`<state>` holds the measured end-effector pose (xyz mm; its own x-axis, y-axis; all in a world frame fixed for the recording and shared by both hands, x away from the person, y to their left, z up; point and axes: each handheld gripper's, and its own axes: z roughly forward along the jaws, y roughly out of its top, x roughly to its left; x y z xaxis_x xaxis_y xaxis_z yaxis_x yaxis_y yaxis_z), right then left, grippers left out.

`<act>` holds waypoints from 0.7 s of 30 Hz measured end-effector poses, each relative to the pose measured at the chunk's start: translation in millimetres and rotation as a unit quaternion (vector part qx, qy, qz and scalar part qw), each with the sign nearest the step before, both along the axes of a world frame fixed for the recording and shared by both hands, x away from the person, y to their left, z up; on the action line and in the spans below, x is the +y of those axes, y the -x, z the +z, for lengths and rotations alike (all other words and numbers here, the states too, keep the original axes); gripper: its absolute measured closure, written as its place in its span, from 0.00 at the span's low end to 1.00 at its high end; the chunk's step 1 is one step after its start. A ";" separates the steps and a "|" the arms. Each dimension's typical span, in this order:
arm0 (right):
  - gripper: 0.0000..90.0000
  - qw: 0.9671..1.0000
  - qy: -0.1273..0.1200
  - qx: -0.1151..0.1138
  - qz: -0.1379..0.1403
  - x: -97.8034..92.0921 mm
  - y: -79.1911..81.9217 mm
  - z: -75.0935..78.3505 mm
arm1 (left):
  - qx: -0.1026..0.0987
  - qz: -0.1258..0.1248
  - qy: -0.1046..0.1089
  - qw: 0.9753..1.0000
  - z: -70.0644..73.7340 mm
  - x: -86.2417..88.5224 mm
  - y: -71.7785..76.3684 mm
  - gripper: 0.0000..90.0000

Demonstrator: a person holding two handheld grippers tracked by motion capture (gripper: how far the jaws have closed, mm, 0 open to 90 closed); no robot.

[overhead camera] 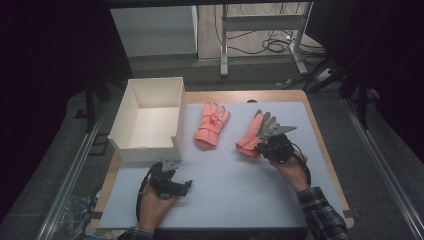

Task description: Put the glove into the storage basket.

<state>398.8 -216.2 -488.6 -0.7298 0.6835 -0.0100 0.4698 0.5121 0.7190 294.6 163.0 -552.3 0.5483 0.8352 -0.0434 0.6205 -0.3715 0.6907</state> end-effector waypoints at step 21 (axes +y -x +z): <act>0.72 0.998 0.004 -0.019 -0.055 -11.7 -50.8 20.6 | 0.000 0.000 0.001 1.000 -0.1 0.0 0.0 0.01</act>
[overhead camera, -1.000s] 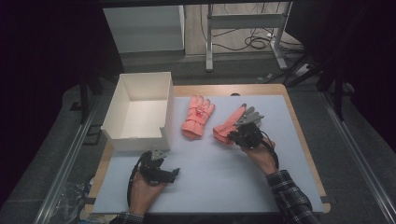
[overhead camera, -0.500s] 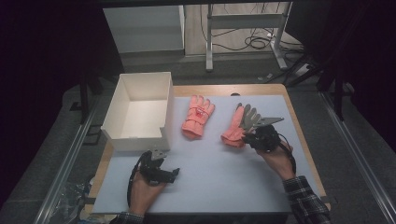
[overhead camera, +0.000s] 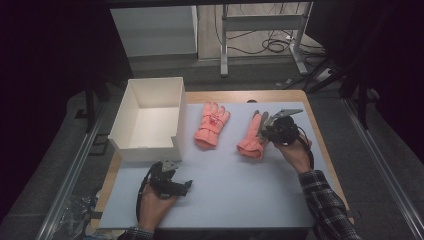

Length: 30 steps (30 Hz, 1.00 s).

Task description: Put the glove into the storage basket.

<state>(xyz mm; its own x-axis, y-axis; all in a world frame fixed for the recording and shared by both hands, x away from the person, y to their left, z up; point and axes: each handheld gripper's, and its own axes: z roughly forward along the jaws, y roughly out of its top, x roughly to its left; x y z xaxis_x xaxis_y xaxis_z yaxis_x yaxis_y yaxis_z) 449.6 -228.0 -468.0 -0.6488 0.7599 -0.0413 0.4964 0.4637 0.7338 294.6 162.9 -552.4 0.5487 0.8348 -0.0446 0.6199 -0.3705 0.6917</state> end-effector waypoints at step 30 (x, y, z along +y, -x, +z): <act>0.99 0.998 -0.030 0.037 -0.028 -4.2 -22.5 -19.1 | 0.000 0.000 0.000 1.000 0.0 -0.1 0.0 0.01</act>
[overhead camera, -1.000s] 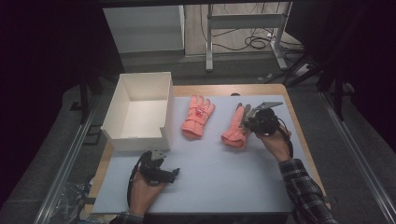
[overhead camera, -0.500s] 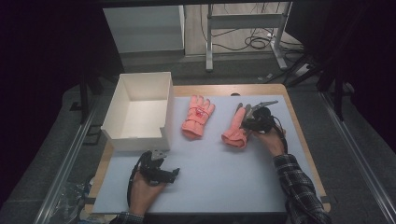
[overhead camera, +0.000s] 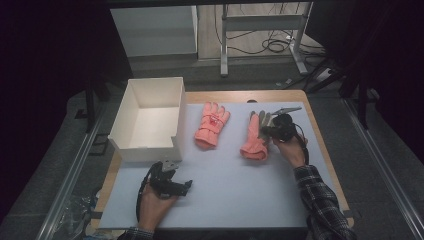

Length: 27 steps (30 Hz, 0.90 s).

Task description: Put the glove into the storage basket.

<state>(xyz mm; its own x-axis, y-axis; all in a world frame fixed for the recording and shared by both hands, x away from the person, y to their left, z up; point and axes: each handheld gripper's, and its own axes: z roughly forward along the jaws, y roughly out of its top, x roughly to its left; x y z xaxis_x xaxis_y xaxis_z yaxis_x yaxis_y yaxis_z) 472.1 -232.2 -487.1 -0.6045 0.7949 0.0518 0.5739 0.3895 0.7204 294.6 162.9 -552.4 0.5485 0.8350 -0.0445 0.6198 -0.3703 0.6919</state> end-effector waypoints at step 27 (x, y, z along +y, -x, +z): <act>0.99 0.994 -0.082 0.005 0.069 26.1 83.9 39.3 | 0.000 -0.001 -0.002 1.000 0.1 0.3 -0.2 0.01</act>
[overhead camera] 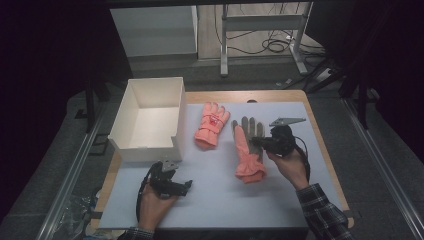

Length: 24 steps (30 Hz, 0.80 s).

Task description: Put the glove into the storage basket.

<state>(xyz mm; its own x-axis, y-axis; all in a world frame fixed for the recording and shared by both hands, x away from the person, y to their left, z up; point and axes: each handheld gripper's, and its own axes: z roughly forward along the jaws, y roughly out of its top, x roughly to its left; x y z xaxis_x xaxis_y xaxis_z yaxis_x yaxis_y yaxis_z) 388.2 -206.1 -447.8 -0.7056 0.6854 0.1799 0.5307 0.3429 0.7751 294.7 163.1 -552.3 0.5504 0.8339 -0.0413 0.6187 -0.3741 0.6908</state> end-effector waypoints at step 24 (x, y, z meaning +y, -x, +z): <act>0.86 0.999 0.004 0.022 0.024 17.1 36.0 -53.7 | 0.000 0.001 0.001 1.000 0.0 -0.2 0.2 0.01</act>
<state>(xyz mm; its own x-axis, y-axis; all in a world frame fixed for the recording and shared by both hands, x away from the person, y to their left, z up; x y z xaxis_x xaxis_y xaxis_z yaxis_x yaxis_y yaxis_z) 352.2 -188.9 -501.5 -0.7290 0.6526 0.2065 0.5470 0.3740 0.7490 294.5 162.9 -552.3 0.5485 0.8351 -0.0425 0.6198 -0.3719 0.6910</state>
